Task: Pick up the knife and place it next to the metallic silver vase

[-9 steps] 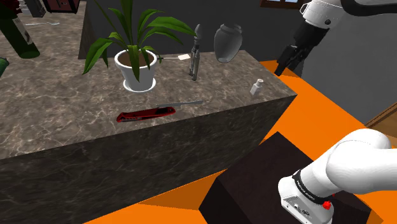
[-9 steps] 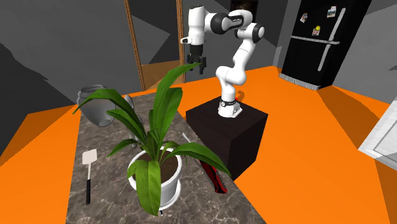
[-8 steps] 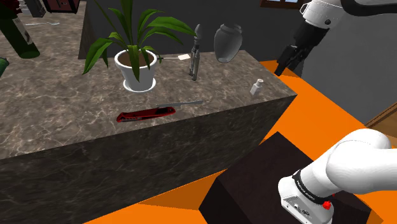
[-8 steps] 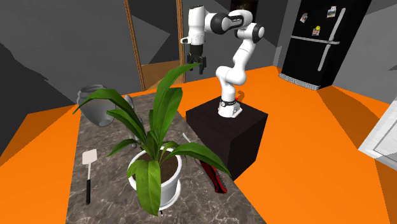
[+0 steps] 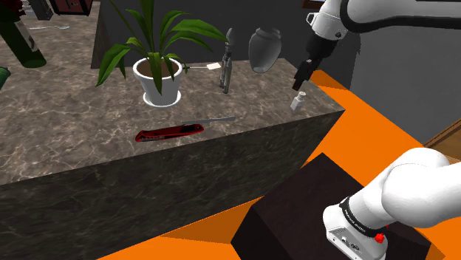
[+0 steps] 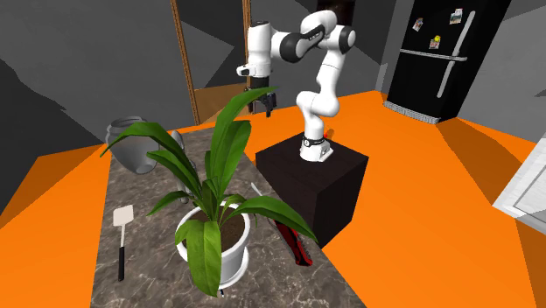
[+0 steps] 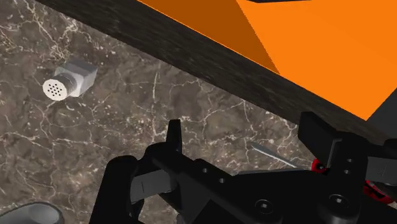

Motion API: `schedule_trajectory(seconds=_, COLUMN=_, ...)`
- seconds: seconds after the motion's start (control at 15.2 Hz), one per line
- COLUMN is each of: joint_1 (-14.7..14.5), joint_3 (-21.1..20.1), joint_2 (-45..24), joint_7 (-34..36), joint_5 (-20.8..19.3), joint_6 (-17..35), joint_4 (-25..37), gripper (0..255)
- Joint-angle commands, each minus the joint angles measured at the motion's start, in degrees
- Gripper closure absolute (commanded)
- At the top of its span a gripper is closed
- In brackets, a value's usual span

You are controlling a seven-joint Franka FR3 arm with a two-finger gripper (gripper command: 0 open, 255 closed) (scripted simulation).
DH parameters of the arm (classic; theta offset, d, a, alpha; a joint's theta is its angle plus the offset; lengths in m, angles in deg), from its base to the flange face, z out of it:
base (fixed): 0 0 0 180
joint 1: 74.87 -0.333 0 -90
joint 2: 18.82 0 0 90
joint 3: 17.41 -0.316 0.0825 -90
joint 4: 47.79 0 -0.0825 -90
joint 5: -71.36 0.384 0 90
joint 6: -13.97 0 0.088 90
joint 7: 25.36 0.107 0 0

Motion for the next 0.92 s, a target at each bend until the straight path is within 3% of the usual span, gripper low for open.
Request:
schedule_trajectory(seconds=0.0, joint_1=-1.54, joint_3=-0.37, joint_2=-4.02, joint_7=-3.02, joint_5=-0.2, joint_6=2.53, joint_4=1.54, gripper=0)
schedule_trajectory(seconds=0.86, joint_1=-8.74, joint_3=-4.08, joint_2=-27.41, joint_7=-21.15, joint_5=-2.61, joint_6=14.89, joint_4=12.67, gripper=0)
